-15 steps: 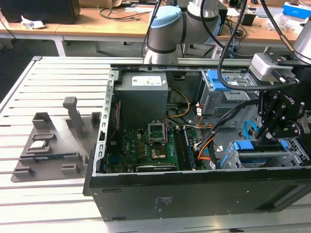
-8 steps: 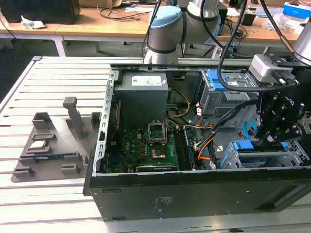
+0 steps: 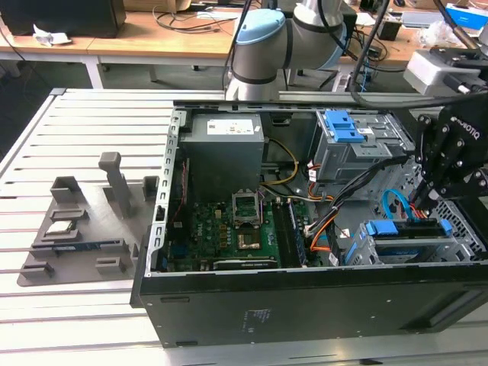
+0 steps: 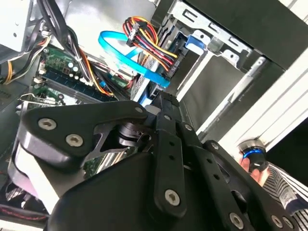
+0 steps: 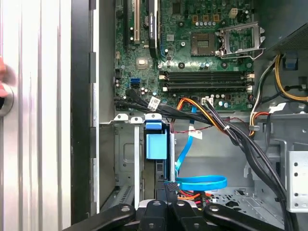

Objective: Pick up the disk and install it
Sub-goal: 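Insert the second disk wire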

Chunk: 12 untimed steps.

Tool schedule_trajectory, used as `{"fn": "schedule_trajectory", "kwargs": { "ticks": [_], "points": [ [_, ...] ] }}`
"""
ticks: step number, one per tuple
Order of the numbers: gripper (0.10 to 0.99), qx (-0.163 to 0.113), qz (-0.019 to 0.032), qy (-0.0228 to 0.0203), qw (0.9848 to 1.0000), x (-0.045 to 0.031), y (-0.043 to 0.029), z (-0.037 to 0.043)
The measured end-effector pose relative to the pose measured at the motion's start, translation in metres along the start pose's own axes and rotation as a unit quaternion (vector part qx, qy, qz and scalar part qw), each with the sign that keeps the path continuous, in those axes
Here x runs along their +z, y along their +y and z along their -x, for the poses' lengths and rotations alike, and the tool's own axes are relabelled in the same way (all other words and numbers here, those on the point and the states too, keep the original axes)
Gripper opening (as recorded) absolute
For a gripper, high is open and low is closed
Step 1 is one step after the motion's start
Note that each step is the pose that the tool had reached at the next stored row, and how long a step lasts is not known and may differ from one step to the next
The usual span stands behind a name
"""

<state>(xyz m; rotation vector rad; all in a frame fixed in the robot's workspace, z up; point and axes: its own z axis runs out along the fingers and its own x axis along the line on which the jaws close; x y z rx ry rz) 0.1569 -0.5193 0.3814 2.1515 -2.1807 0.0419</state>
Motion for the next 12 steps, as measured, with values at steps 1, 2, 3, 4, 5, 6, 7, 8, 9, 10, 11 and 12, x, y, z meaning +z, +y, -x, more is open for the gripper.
{"fn": "schedule_trajectory", "kwargs": {
  "ticks": [1, 2, 3, 4, 5, 6, 7, 8, 9, 10, 11, 12],
  "points": [
    [0.106, 0.0, -0.0001, -0.0001, 1.0, -0.0065, 0.0002, -0.0004],
    [0.106, 0.0, -0.0001, -0.0002, 1.0, -0.008, 0.0003, -0.0005],
    [0.106, 0.0, -0.0001, -0.0003, 1.0, -0.0081, 0.0003, -0.0005],
    [0.106, 0.0, -0.0001, -0.0001, 1.0, -0.0082, 0.0003, -0.0005],
    [0.106, 0.0, -0.0001, -0.0001, 1.0, -0.0082, 0.0003, -0.0005],
    [0.106, 0.0, -0.0002, -0.0001, 1.0, -0.0082, 0.0003, -0.0005],
    [0.106, 0.0, -0.0002, -0.0001, 1.0, -0.0083, 0.0003, -0.0005],
    [0.106, 0.0, -0.0001, -0.0001, 1.0, -0.0083, 0.0003, -0.0005],
    [0.106, 0.0, -0.0002, -0.0001, 1.0, -0.0083, 0.0003, -0.0005],
    [0.106, 0.0, -0.0001, -0.0001, 1.0, -0.0083, 0.0003, -0.0005],
    [0.106, 0.0, -0.0001, -0.0001, 1.0, -0.0083, 0.0003, -0.0005],
    [0.106, 0.0, -0.0001, -0.0001, 1.0, -0.0084, 0.0003, -0.0005]
  ]
}}
